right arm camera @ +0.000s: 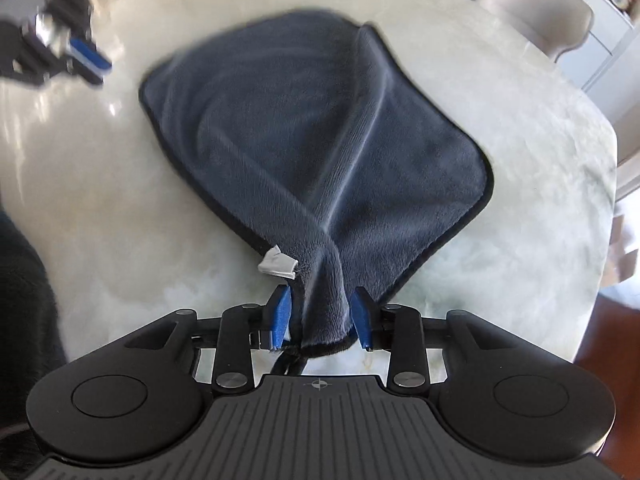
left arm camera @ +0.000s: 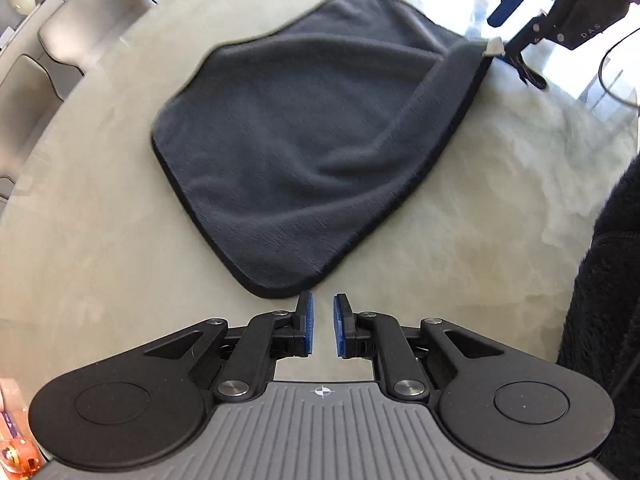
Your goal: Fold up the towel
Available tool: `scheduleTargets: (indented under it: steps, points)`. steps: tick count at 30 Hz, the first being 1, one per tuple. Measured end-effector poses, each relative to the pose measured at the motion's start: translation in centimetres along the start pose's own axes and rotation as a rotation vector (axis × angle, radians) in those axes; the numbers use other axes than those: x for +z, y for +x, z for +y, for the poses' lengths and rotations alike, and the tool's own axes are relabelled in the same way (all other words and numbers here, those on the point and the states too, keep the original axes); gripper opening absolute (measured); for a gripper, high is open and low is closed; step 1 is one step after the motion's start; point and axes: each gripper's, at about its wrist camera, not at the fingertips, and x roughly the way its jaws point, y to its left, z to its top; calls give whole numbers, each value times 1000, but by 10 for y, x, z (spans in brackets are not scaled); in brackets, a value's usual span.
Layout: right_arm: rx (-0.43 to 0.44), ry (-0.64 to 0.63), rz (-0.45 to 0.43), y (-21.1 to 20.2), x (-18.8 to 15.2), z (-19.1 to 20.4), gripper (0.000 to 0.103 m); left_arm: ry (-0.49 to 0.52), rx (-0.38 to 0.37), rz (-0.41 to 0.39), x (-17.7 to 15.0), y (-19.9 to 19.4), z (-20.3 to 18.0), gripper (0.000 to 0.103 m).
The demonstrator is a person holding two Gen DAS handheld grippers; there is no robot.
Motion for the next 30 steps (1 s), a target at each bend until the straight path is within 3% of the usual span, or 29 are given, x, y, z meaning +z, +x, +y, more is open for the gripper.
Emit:
scheduleTargets:
  steps: [2,3,5,7,10,12,14,16,21,30]
  points:
    - [102,69,-61,-14,7,-13,43,-37,28,-66,14,-3,10,16]
    - [174,74,-84,-21,9,-18,53,-50,41,-94,20,-3,14,22]
    - [244,26,-145,-35,12,-22,54,-67,83,-165,36,2,25,26]
    - [143,10,-194,-39,17,-25,55,-70,113,-216,51,12,34,26]
    - [-106,147,-221,-18,32,-50,54,-87,144,-272,76,38,49,34]
    - [-178,261,-253,-1,38,-70,48,-114,142,-270,90,53,57,36]
    - [-190,349,-270,18,41,-88,41,-148,133,-256,101,65,64,38]
    - [-208,360,-262,37,45,-100,25,-174,131,-244,106,76,67,40]
    - [-263,333,-213,73,54,-117,24,-194,115,-206,103,97,65,41]
    - [-210,370,-151,90,59,-142,26,-194,89,-170,93,109,60,46]
